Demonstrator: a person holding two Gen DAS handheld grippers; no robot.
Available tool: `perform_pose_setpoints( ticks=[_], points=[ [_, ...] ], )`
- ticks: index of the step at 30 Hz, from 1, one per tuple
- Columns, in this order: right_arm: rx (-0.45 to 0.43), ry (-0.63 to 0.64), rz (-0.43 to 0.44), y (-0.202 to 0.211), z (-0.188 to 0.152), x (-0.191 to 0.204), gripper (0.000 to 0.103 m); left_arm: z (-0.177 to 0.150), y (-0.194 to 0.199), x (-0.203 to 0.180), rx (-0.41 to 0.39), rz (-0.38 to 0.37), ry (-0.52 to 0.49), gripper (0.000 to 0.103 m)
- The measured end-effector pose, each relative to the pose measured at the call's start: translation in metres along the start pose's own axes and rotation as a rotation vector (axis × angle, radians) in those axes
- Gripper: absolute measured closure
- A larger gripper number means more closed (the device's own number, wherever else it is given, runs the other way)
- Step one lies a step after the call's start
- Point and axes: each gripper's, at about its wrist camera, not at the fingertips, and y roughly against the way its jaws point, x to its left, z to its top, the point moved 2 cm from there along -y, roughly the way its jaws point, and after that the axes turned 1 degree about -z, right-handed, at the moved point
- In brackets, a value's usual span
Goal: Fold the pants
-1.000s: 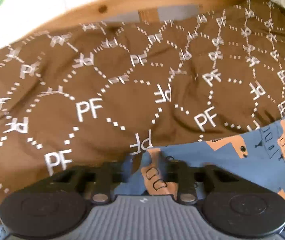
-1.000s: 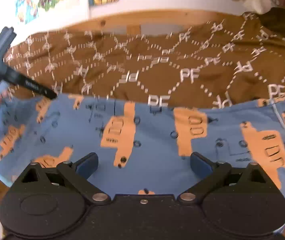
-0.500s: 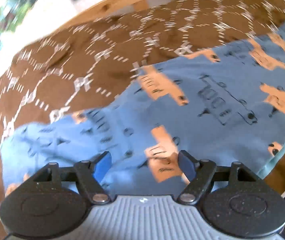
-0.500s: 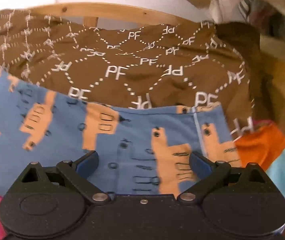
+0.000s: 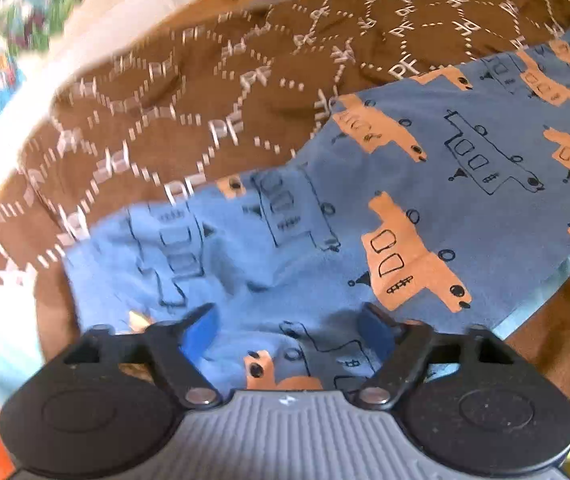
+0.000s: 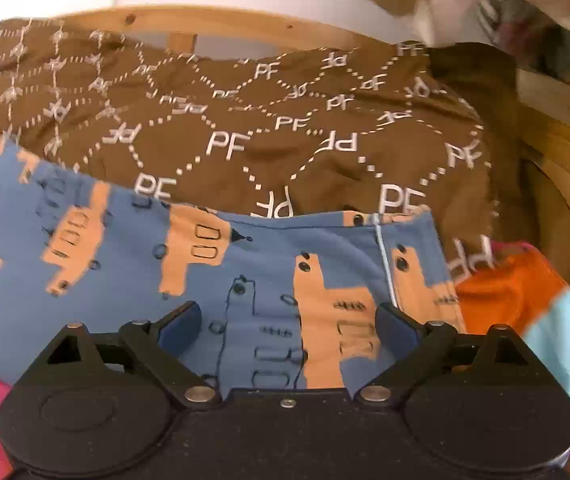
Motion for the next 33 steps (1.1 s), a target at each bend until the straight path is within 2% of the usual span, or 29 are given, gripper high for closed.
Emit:
perform_pose_setpoints(
  ticks=[1, 3, 7, 11, 15, 19, 22, 25, 26, 28, 31, 33],
  points=[
    [-0.019, -0.051, 0.032, 0.014, 0.0, -0.002, 0.003, 0.004, 0.008, -0.007, -0.039, 0.018, -0.025, 0.0],
    [-0.062, -0.186, 0.106, 0.045, -0.004, -0.01, 0.001, 0.015, 0.022, -0.022, -0.14, -0.01, -0.065, 0.0],
    [-0.094, -0.344, 0.07, 0.07, -0.015, -0.033, 0.001, 0.066, 0.028, -0.058, -0.233, -0.146, -0.101, 0.0],
    [-0.085, -0.53, 0.069, 0.064, -0.028, -0.067, 0.001, 0.135, 0.013, -0.095, -0.262, -0.254, -0.071, 0.0],
    [-0.095, -0.724, 0.165, 0.05, -0.045, -0.094, 0.003, 0.189, -0.008, -0.14, -0.282, -0.31, -0.118, 0.0],
    [-0.143, -0.724, 0.225, 0.045, -0.049, -0.089, 0.003, 0.228, -0.018, -0.182, -0.336, -0.387, -0.171, 0.0],
    [-0.148, -0.693, 0.212, 0.042, -0.05, -0.086, 0.003, 0.245, -0.031, -0.209, -0.313, -0.417, -0.172, 0.0],
    [-0.149, -0.7, 0.194, 0.039, -0.052, -0.088, 0.005, 0.243, -0.054, -0.231, -0.261, -0.372, -0.224, 0.0],
    [-0.147, -0.7, 0.183, 0.038, -0.052, -0.088, 0.006, 0.239, -0.059, -0.234, -0.267, -0.357, -0.239, 0.0],
    [-0.135, -0.696, 0.152, 0.036, -0.052, -0.087, 0.01, 0.232, -0.061, -0.233, -0.306, -0.365, -0.234, 0.0],
    [-0.114, -0.743, 0.112, 0.032, -0.052, -0.09, 0.016, 0.229, -0.063, -0.227, -0.285, -0.367, -0.223, 0.0],
    [-0.113, -0.794, 0.103, 0.029, -0.051, -0.091, 0.016, 0.228, -0.064, -0.224, -0.276, -0.355, -0.229, 0.0]
  ],
)
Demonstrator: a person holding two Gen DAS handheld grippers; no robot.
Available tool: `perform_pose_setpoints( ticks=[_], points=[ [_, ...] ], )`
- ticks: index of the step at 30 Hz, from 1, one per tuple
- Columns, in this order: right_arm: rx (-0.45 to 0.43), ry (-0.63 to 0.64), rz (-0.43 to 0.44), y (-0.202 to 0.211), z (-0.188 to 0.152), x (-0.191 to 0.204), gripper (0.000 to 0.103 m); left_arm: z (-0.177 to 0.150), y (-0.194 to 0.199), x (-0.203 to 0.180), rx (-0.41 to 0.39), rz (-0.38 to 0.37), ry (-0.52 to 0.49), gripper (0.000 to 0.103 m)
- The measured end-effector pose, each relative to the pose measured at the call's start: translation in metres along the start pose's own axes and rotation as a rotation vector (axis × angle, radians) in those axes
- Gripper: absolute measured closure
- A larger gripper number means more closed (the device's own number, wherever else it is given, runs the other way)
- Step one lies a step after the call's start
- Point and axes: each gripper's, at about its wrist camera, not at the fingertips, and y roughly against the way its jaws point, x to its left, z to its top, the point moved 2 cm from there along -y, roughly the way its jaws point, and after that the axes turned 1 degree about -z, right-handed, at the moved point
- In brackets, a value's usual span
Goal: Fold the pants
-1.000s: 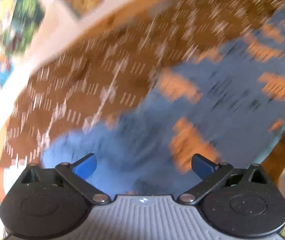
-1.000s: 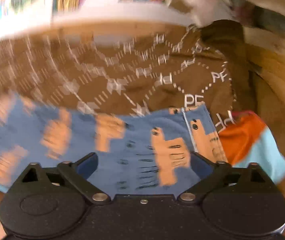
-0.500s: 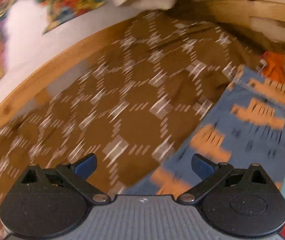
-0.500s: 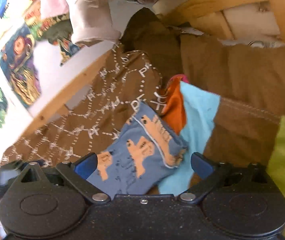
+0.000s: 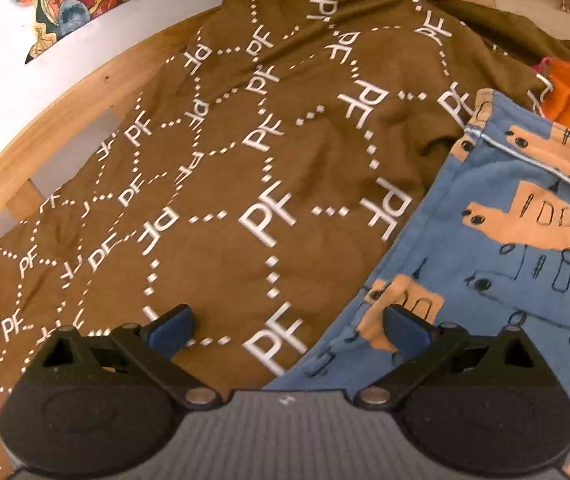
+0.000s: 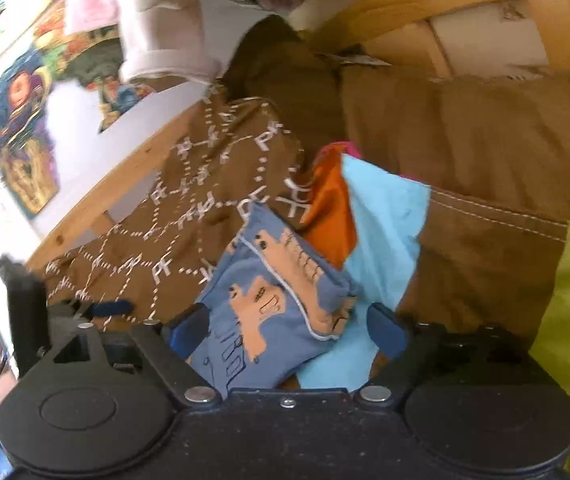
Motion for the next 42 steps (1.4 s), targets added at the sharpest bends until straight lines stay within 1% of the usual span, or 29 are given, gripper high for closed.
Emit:
perform_pose_setpoints(
  ticks=[3, 5, 7, 8, 10, 11, 12, 13, 14, 17, 19, 22, 25, 27, 30, 34, 39, 41, 42],
  points=[
    [-0.005, -0.074, 0.007, -0.006, 0.002, -0.001, 0.017, -0.002, 0.001, 0.003, 0.015, 0.021, -0.011, 0.0],
    [-0.003, -0.098, 0.005, -0.008, 0.001, -0.003, 0.025, 0.005, 0.005, 0.008, 0.03, 0.038, 0.007, 0.0],
    [-0.003, -0.135, -0.004, -0.007, 0.001, -0.011, 0.043, 0.01, 0.011, 0.014, 0.028, 0.034, 0.05, 0.0],
    [-0.002, -0.165, -0.004, -0.007, 0.002, -0.016, 0.048, 0.014, 0.015, 0.019, 0.022, 0.022, 0.084, 0.0],
    [-0.01, -0.247, 0.015, -0.006, 0.003, -0.027, 0.066, 0.024, 0.023, 0.031, 0.015, -0.02, 0.174, 0.0],
    [-0.011, -0.29, 0.024, -0.006, 0.003, -0.033, 0.07, 0.03, 0.028, 0.036, 0.011, -0.052, 0.219, 0.0],
    [-0.009, -0.318, 0.028, -0.007, 0.003, -0.038, 0.078, 0.036, 0.032, 0.039, 0.006, -0.085, 0.257, 0.0],
    [-0.006, -0.325, 0.028, -0.007, 0.004, -0.041, 0.084, 0.043, 0.035, 0.04, 0.001, -0.12, 0.287, 0.0],
    [-0.002, -0.314, 0.028, -0.007, 0.004, -0.041, 0.085, 0.049, 0.038, 0.041, -0.002, -0.155, 0.31, 0.0],
    [-0.011, -0.205, 0.012, -0.004, 0.006, -0.03, 0.085, 0.065, 0.044, 0.037, 0.006, -0.259, 0.37, 0.0],
    [-0.034, -0.044, -0.021, 0.0, 0.007, -0.014, 0.087, 0.073, 0.045, 0.032, 0.023, -0.337, 0.417, 0.0],
    [-0.088, 0.214, -0.059, 0.008, 0.002, 0.017, 0.088, 0.081, 0.046, 0.025, 0.063, -0.446, 0.485, 0.0],
    [-0.119, 0.43, -0.079, 0.012, -0.011, 0.045, 0.088, 0.084, 0.05, 0.016, 0.099, -0.545, 0.554, 0.0],
    [-0.125, 0.535, -0.085, 0.012, -0.019, 0.057, 0.088, 0.087, 0.051, 0.014, 0.123, -0.588, 0.586, 0.0],
    [-0.131, 0.65, -0.089, 0.012, -0.03, 0.07, 0.088, 0.095, 0.05, 0.008, 0.153, -0.587, 0.568, 0.0],
    [-0.142, 0.744, -0.093, 0.012, -0.041, 0.079, 0.088, 0.104, 0.044, -0.005, 0.196, -0.582, 0.523, 0.0],
    [-0.146, 0.836, -0.09, 0.009, -0.048, 0.09, 0.088, 0.102, 0.03, -0.018, 0.262, -0.614, 0.547, 0.002],
    [-0.145, 0.878, -0.085, 0.009, -0.053, 0.094, 0.088, 0.098, 0.028, -0.019, 0.283, -0.624, 0.561, 0.009],
    [-0.143, 0.901, -0.082, 0.011, -0.055, 0.095, 0.088, 0.097, 0.027, -0.02, 0.289, -0.631, 0.564, 0.017]
  ],
)
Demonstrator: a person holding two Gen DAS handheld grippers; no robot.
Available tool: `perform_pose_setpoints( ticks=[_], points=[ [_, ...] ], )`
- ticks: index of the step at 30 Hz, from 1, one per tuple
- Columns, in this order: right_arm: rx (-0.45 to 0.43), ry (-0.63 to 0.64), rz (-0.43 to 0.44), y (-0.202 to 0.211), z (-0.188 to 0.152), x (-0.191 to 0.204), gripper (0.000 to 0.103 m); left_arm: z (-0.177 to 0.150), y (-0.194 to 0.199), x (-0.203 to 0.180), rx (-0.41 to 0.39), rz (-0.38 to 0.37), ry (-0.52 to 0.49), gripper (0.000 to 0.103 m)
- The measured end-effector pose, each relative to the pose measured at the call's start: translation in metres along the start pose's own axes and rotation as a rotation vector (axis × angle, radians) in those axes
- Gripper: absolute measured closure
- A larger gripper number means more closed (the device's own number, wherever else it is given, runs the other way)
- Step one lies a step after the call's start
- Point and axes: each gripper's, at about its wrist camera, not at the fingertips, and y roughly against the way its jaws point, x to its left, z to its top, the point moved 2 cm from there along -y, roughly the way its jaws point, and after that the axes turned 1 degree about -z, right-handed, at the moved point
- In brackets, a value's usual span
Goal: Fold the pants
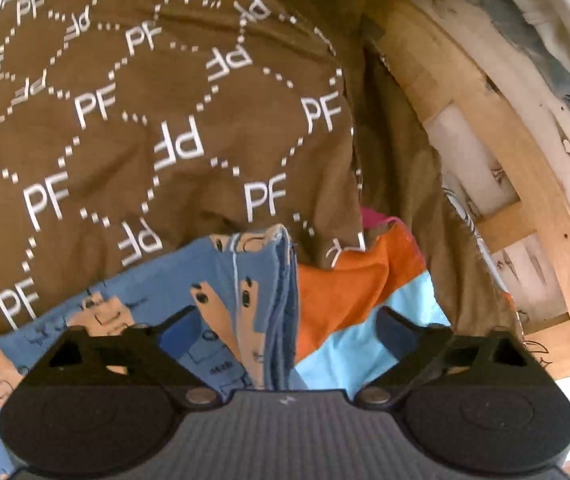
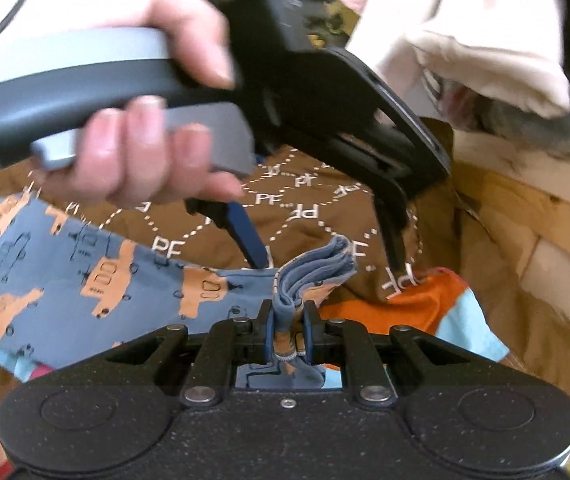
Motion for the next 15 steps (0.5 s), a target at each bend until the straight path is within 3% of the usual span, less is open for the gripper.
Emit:
perform_pose_setpoints(
  ticks=[2, 7, 10, 15],
  points=[
    [-0.003, 0.041, 0.016, 0.002, -0.001, 0.005, 0.088, -0.002, 0.001, 0.001, -0.007, 0.004, -0.002, 0.028],
    [-0.017, 0.108, 0.045, 0.007, -0.002, 0.016, 0.088, -0.006, 0.009, 0.015, -0.049, 0.026, 0.015, 0.074],
    [-0.028, 0.134, 0.053, 0.01, -0.002, 0.021, 0.088, -0.011, 0.02, 0.027, -0.088, 0.005, 0.058, 0.085],
    [-0.07, 0.157, 0.065, 0.021, 0.0, 0.027, 0.088, -0.027, 0.052, 0.046, -0.193, -0.044, 0.094, 0.091]
  ],
)
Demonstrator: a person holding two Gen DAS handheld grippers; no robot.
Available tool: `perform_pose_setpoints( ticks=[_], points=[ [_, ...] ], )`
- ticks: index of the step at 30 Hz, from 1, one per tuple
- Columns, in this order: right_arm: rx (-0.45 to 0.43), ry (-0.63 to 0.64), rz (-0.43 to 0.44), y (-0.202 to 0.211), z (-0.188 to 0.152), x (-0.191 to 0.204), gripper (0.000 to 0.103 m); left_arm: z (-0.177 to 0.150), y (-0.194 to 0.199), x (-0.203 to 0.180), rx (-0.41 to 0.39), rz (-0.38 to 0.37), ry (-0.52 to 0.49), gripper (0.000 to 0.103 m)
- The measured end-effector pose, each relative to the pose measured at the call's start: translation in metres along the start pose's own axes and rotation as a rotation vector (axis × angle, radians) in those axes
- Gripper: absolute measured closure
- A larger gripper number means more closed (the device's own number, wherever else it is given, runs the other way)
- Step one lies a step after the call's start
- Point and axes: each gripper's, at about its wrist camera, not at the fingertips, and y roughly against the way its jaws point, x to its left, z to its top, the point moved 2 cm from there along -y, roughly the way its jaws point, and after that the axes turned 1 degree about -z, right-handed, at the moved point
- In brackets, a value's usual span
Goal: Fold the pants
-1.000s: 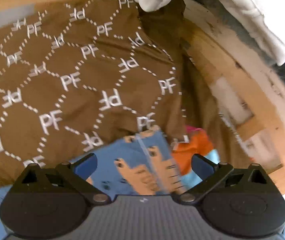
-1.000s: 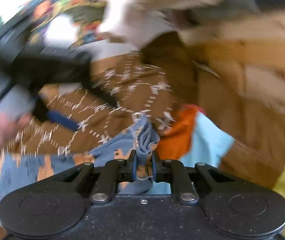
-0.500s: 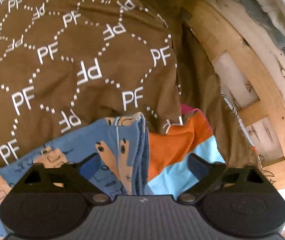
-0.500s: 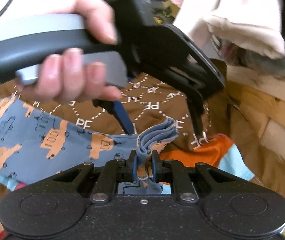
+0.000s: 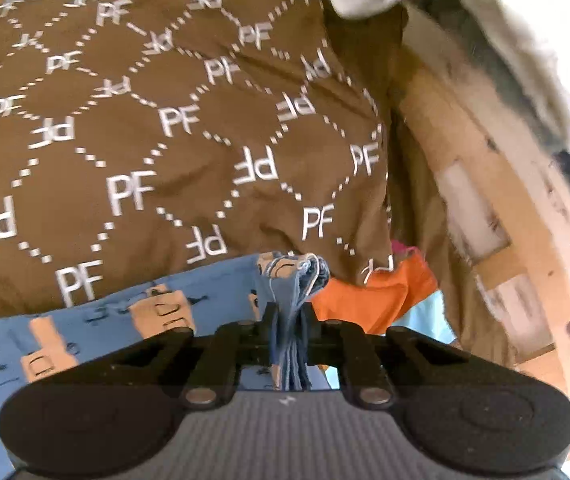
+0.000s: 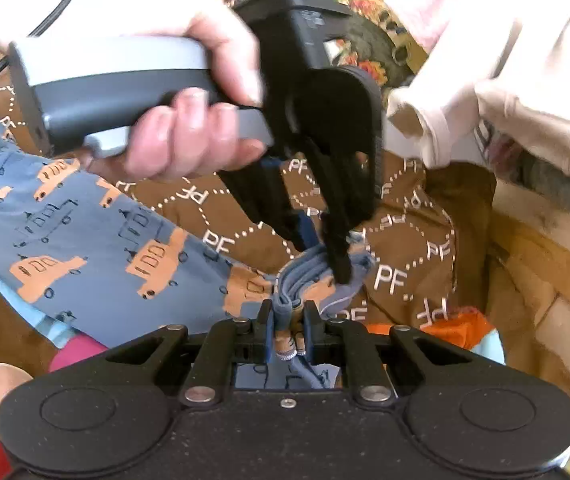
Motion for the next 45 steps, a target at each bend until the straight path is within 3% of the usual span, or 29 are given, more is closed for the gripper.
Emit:
perform_pose_setpoints(
  ticks=[10, 16, 21, 23, 24, 25, 27, 32, 38, 40, 42, 45],
  points=[
    [-0.098, 0.057, 0.131, 0.02, 0.02, 0.037, 0.088, -0.034, 0.068, 0.055, -0.145, -0.066, 0.13, 0.092],
    [-0.094, 0.059, 0.253, 0.019, 0.03, 0.07, 0.088, -0.061, 0.091, 0.097, -0.181, -0.035, 0.172, 0.092],
    [-0.054, 0.07, 0.34, 0.013, 0.032, 0.097, 0.088, -0.078, 0.092, 0.13, -0.165, 0.0, 0.211, 0.091],
    [-0.033, 0.083, 0.355, 0.009, 0.03, 0.104, 0.088, -0.085, 0.091, 0.143, -0.156, 0.007, 0.234, 0.086],
    [-0.021, 0.086, 0.362, 0.007, 0.029, 0.107, 0.088, -0.088, 0.091, 0.15, -0.154, 0.004, 0.255, 0.077],
    [-0.008, 0.088, 0.371, 0.005, 0.028, 0.109, 0.087, -0.091, 0.09, 0.156, -0.154, -0.005, 0.28, 0.06],
    [0.008, 0.091, 0.382, 0.003, 0.026, 0.112, 0.086, -0.097, 0.09, 0.165, -0.166, -0.01, 0.317, 0.042],
    [0.019, 0.098, 0.391, 0.003, 0.024, 0.116, 0.083, -0.1, 0.086, 0.176, -0.167, -0.021, 0.352, 0.035],
    [0.027, 0.106, 0.393, 0.0, 0.023, 0.116, 0.079, -0.096, 0.079, 0.174, -0.158, 0.01, 0.36, 0.041],
    [0.032, 0.104, 0.394, -0.002, 0.023, 0.115, 0.079, -0.094, 0.077, 0.172, -0.151, 0.044, 0.339, 0.067],
    [0.034, 0.104, 0.394, -0.003, 0.022, 0.115, 0.079, -0.093, 0.075, 0.171, -0.136, 0.072, 0.33, 0.077],
    [0.034, 0.109, 0.394, -0.003, 0.022, 0.116, 0.079, -0.093, 0.077, 0.168, -0.145, 0.079, 0.332, 0.083]
  ],
)
